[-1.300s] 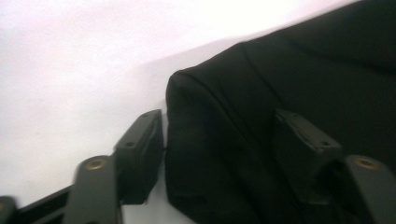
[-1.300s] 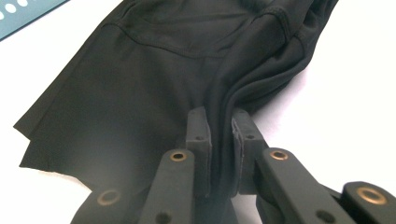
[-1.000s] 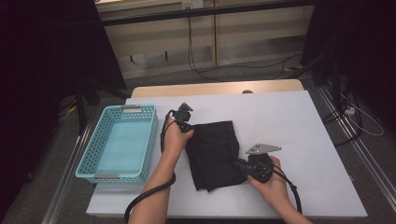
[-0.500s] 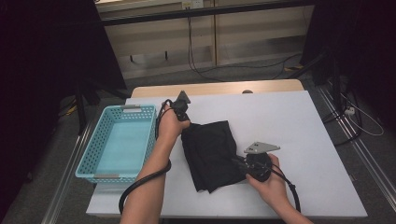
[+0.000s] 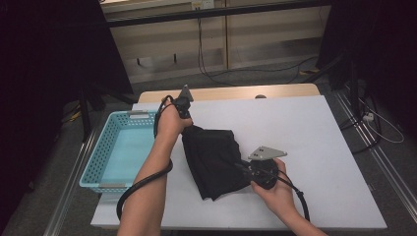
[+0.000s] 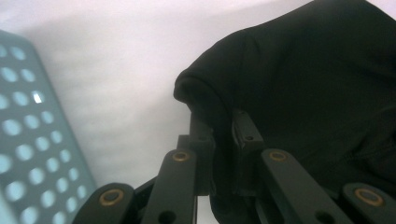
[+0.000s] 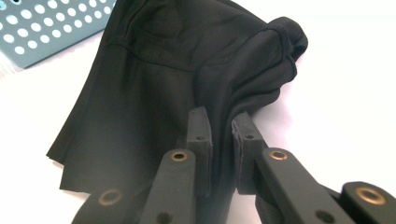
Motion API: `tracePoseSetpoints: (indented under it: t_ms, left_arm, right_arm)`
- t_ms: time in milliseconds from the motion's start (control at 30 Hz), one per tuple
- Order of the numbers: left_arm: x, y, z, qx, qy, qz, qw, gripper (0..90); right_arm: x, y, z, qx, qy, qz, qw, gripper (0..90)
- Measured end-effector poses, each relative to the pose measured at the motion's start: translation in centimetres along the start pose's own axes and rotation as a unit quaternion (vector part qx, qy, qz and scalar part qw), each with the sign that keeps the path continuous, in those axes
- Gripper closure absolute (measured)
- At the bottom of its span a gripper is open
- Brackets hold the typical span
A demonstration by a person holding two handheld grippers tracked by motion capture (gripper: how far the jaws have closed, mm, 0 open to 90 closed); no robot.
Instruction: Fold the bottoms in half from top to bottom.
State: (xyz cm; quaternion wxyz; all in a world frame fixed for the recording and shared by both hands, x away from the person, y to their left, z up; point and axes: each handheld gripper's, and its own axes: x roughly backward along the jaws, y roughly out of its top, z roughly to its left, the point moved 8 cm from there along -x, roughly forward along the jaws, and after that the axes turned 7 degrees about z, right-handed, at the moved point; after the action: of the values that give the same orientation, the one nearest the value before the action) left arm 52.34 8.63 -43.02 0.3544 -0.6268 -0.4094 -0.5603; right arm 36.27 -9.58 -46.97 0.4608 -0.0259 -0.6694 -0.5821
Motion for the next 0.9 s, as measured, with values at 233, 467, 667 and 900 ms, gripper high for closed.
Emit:
tracePoseSetpoints:
  t_ms: [233, 467, 667, 900]
  left_arm:
    - [1.3, -0.4, 0.6, 0.0, 0.009, 0.008, 0.9999, 81.7]
    - [2.5, -0.5, 0.9, -0.002, 0.016, 0.008, 0.9998, 81.8]
    - [2.2, -0.6, 0.9, -0.004, 0.019, 0.01, 0.9998, 81.8]
    - [3.8, -0.6, 0.8, -0.007, 0.022, 0.014, 0.9996, 81.8]
  right_arm:
    - [-0.3, 0.5, 0.6, -0.002, 0.004, -0.013, 0.9999, 80.7]
    - [-0.3, 0.9, 1.2, 0.004, 0.003, -0.028, 0.9996, 80.7]
    - [-0.7, 0.7, 1.4, 0.007, 0.005, -0.022, 0.9997, 80.8]
    - [-0.2, 1.5, 1.6, 0.006, 0.004, -0.039, 0.9992, 80.8]
